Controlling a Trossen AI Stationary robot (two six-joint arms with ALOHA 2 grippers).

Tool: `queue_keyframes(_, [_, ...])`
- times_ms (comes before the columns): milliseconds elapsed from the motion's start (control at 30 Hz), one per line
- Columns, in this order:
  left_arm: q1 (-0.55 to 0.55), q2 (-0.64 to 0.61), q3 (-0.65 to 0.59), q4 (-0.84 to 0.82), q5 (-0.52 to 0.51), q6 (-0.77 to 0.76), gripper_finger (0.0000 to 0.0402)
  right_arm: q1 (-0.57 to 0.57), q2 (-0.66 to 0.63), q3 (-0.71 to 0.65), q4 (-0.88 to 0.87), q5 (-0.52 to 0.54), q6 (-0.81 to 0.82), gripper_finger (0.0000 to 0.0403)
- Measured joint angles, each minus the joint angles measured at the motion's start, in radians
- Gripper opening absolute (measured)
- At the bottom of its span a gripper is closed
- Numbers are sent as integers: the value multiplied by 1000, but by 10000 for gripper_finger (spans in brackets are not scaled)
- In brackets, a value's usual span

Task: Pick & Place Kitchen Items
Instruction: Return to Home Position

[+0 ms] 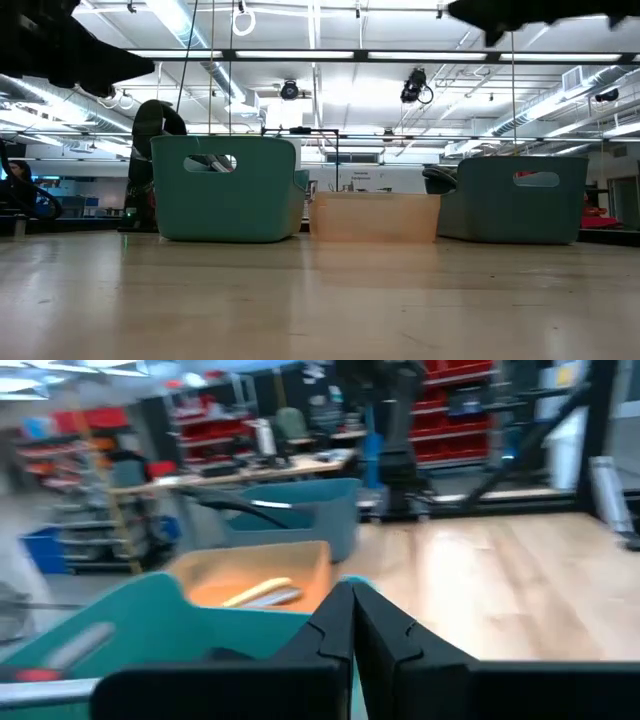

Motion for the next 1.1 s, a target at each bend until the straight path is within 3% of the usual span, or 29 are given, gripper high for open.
queue_keyframes(100, [-2, -25, 0, -1, -7, 59, 5, 0, -222, -199, 112, -81, 25, 7])
queue_keyframes(200, [18, -29, 1, -16, 3, 107, 4, -7, -406, -321, 133, -84, 81, 5])
queue_keyframes(367, [105, -11, 1, -45, 40, 75, 3, -36, -558, -442, 112, -115, 137, 5])
queue_keyframes(500, [140, -72, 1, -85, 177, 72, 2, -50, -602, -528, 187, -159, 182, 6])
queue_keyframes(600, [143, -104, -3, -148, 205, 58, 2, -56, -615, -595, 259, -169, 224, 6])
queue_keyframes(700, [143, -154, -31, -144, 223, 53, 1, -57, -614, -592, 233, -140, 241, 6])
queue_keyframes(900, [148, -227, -58, -211, 364, 62, 1, -62, -612, -592, 228, -149, 226, 4])
queue_keyframes(1100, [221, -277, -59, -224, 438, 145, 1, -97, -610, -592, 225, -146, 236, 3])
